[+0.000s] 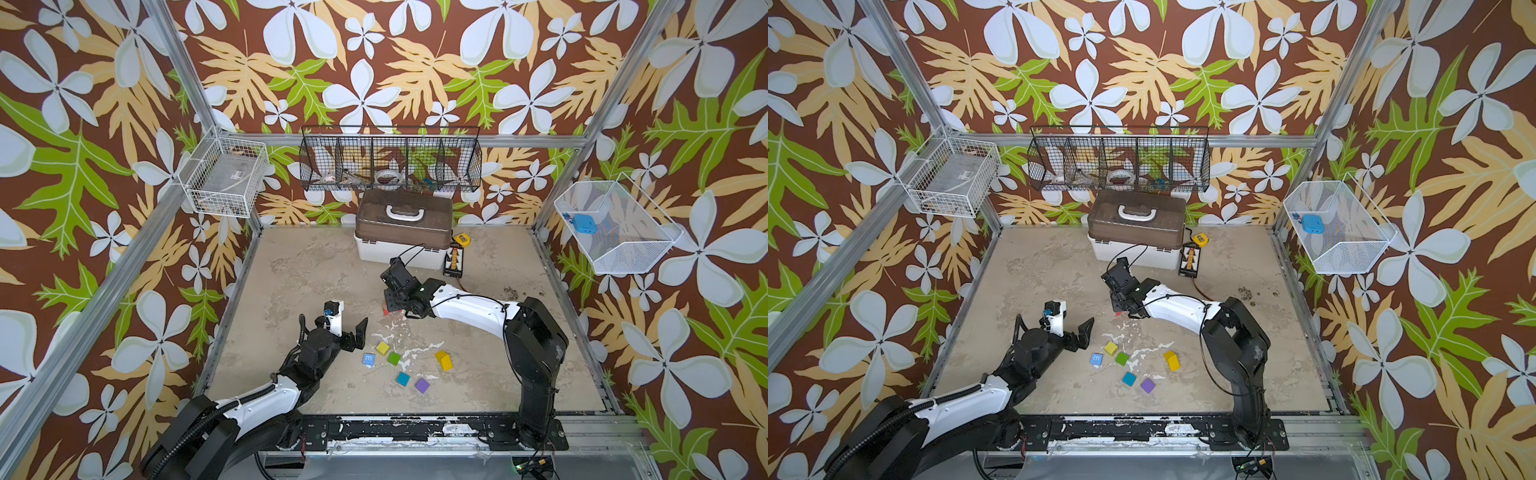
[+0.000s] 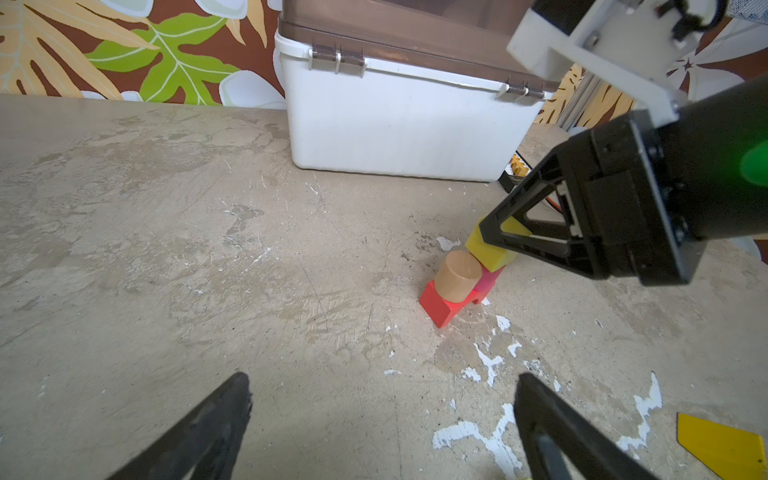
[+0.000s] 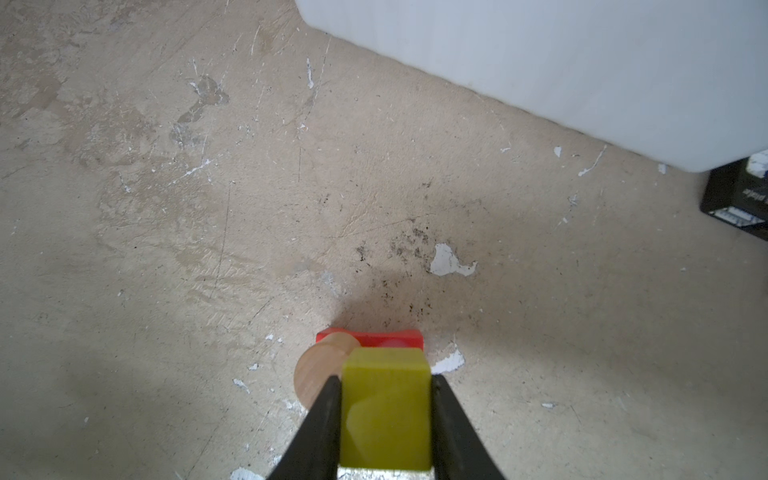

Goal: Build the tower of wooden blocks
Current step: 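Lower the yellow block onto the pink cylinder and hold it steady, then open the right gripper and raise it off the yellow block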

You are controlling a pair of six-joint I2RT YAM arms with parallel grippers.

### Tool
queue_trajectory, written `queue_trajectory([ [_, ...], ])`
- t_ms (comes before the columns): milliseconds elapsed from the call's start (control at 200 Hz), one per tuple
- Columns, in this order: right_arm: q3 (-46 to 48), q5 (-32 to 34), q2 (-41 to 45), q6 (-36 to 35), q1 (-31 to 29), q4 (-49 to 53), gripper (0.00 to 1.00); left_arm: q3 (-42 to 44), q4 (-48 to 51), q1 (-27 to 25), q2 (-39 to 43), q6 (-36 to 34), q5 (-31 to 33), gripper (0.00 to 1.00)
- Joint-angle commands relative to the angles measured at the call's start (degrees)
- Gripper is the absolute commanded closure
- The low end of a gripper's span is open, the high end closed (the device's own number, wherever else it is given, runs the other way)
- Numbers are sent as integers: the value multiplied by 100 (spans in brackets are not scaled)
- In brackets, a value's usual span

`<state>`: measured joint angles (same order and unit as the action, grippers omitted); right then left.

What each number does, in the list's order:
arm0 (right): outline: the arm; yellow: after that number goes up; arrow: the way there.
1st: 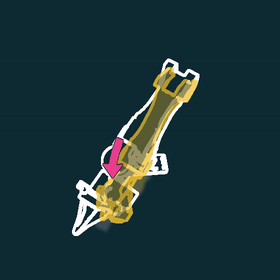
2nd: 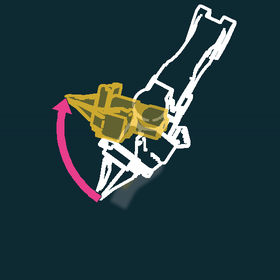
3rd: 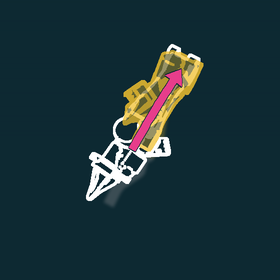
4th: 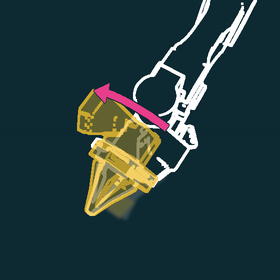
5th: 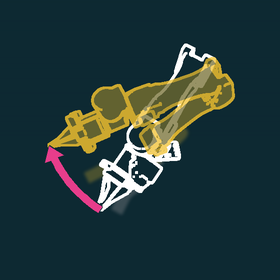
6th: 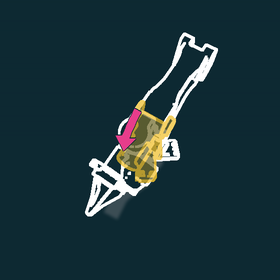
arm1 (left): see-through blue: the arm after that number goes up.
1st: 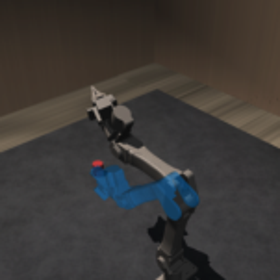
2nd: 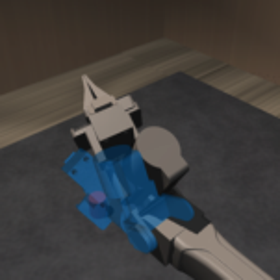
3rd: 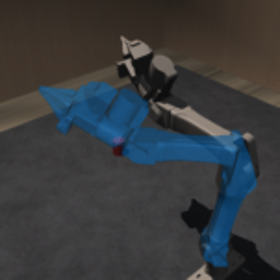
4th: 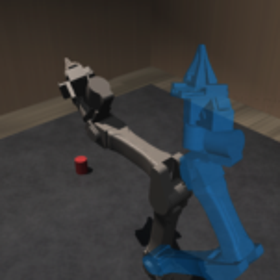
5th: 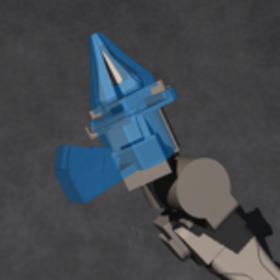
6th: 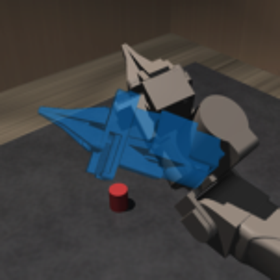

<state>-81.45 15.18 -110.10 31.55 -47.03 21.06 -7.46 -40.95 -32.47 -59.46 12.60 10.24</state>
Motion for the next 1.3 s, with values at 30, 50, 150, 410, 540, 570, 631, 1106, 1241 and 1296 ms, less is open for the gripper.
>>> queue_trajectory([
  [30,-21,103,-6,105,-8,91,66,-44,-27,-5,-4,1,26,0],
  [50,-19,108,-5,110,-6,91,66,-42,-29,-5,-5,-7,24,0],
  [150,6,117,30,140,-1,83,66,-51,-29,-5,-13,-4,23,0],
  [410,11,152,39,165,-3,82,65,-47,-27,-5,-24,-10,13,0],
  [540,6,178,32,167,-8,82,65,-45,-27,-7,-22,-12,13,0],
  [570,-6,183,26,163,-4,84,65,-53,-27,-7,-24,-12,13,0],
  [631,-16,193,19,167,-1,109,65,-45,-27,-5,-22,-10,13,0],
  [1106,-38,137,6,167,-8,120,57,-56,-27,-14,-39,-8,13,0],
  [1241,-29,117,28,176,-2,133,53,-59,-20,-14,-49,-12,18,0],
  [1296,-29,112,54,176,-4,135,53,-54,-27,-15,-48,-7,13,0],
])
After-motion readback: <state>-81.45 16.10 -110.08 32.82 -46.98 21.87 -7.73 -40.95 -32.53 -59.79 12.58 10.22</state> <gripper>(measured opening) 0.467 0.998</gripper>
